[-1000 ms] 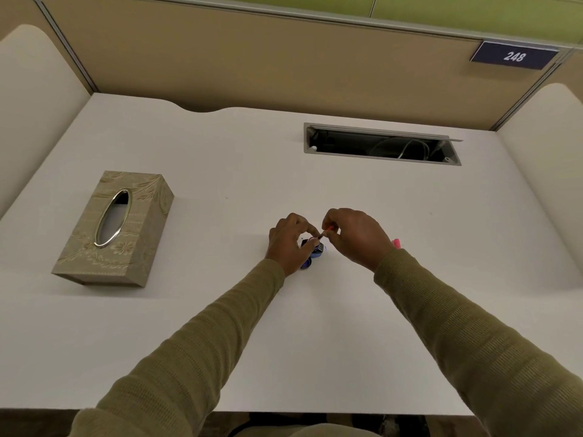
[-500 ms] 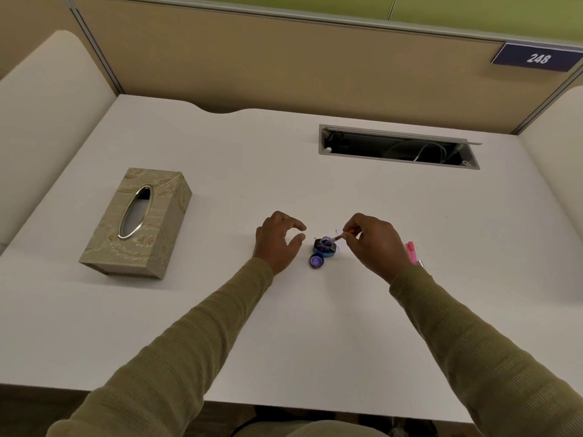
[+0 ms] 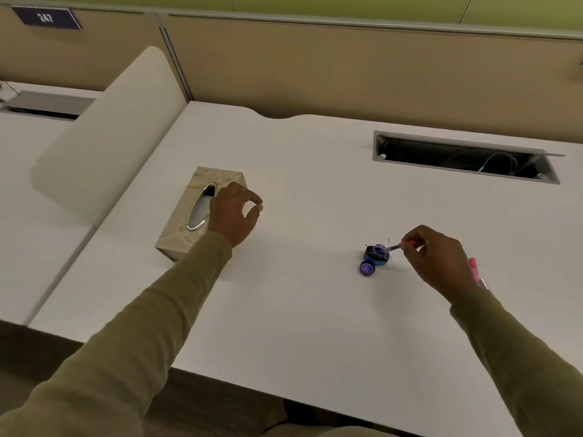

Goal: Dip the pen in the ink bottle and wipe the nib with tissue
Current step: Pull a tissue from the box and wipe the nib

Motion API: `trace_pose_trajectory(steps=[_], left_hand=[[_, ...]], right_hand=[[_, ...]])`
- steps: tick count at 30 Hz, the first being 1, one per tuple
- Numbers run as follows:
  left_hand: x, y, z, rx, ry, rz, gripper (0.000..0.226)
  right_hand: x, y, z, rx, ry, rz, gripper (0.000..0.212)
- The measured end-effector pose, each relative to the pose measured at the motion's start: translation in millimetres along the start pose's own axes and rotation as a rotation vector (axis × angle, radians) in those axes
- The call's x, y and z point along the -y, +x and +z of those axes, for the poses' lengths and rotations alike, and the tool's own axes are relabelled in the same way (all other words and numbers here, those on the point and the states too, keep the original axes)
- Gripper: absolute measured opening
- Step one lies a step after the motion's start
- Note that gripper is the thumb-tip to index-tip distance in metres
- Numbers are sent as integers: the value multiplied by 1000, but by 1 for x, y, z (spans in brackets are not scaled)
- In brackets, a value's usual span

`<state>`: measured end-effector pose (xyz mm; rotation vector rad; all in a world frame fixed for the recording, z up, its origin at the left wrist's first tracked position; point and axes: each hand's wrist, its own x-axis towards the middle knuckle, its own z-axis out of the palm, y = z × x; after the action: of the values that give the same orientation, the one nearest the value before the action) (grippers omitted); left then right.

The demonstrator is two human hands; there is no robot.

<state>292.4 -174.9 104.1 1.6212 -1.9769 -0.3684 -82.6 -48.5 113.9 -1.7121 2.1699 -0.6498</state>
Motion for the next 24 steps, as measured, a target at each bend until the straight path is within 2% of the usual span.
trace_pose_trajectory(steps=[5, 9, 16, 20, 24], left_hand=[[55, 17, -40, -21, 281, -112, 13], [86, 27, -52, 49, 493, -135, 14], [103, 43, -49, 291, 644, -35, 42], [107, 52, -42, 381, 713, -14, 48], [108, 55, -38, 427, 752, -15, 42]], right_hand=[[5, -5, -1, 3, -12, 15, 4], [11, -8, -3, 2, -12, 36, 5], [16, -10, -5, 3, -24, 50, 6], [18, -10, -5, 1, -29, 56, 6], [17, -9, -4, -8, -32, 49, 7]])
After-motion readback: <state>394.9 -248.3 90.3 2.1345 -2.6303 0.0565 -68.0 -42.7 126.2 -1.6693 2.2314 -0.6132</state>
